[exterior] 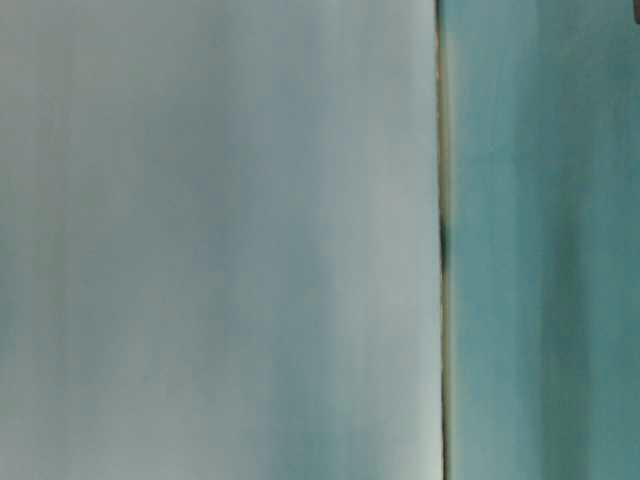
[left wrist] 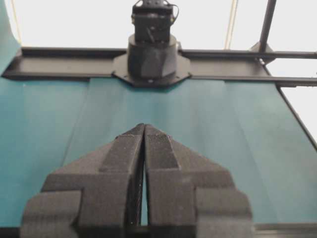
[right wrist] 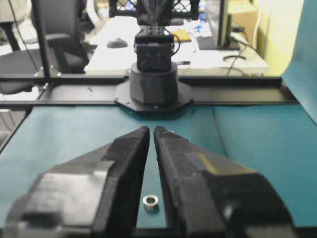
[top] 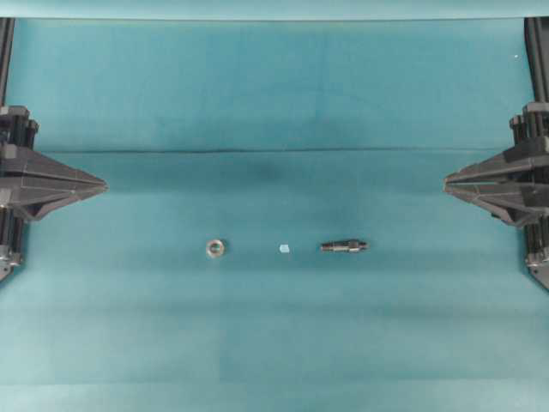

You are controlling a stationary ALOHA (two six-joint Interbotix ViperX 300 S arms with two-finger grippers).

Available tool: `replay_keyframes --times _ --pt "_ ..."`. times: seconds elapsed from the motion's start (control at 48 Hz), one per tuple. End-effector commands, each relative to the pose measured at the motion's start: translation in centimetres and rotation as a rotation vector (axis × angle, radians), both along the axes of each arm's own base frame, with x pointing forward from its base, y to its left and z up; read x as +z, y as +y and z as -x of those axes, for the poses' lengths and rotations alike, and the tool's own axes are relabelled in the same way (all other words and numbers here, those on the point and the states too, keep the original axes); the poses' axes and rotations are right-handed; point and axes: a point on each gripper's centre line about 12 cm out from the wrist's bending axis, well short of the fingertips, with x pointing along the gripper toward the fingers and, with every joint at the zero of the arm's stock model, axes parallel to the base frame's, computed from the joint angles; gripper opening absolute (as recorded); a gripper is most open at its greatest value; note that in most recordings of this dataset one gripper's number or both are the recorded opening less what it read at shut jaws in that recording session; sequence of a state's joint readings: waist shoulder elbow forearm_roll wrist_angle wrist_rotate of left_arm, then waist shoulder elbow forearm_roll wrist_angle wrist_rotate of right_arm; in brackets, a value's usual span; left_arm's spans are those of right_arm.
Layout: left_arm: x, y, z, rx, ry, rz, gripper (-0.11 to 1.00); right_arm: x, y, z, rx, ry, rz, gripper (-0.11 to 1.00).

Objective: Insert the washer onto the shaft with both hands.
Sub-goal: 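Move both grippers inward toward the washer and the threaded shaft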

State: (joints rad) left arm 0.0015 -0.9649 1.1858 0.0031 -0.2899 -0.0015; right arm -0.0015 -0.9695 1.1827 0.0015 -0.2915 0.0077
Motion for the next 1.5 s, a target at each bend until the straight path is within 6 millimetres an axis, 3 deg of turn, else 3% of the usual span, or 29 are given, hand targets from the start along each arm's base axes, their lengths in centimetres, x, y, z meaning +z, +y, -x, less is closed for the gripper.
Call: replay_keyframes --times 0.0,0.229,0.437,0.749,1.103,1.478 --pt "0.6 0.1 -1.8 0.002 0.058 0.028 0.02 0.2 0.1 -0.5 0.003 0.006 -0.026 0.00" --pt "-0.5 0.1 -5.7 0.006 0.221 0.055 0.02 -1.2 0.0 -1.4 -0.009 0.192 -0.203 -0.09" --pt "-1.6 0.1 -8.7 0.010 0.348 0.053 0.02 -2.1 0.0 -2.8 -0.020 0.391 -0.208 -0.09" --pt "-3.7 -0.1 -12.2 0.008 0.592 0.050 0.02 -5.5 0.1 -6.1 -0.035 0.721 -0.172 -0.09" --pt "-7.5 -0.3 -14.2 0.017 0.859 0.055 0.02 -8.5 -0.2 -9.8 -0.050 1.037 -0.088 -0.09" --pt "-11.0 -1.9 -16.8 -0.015 1.019 0.032 0.02 -11.5 -0.1 -12.4 0.013 1.173 0.036 -0.09"
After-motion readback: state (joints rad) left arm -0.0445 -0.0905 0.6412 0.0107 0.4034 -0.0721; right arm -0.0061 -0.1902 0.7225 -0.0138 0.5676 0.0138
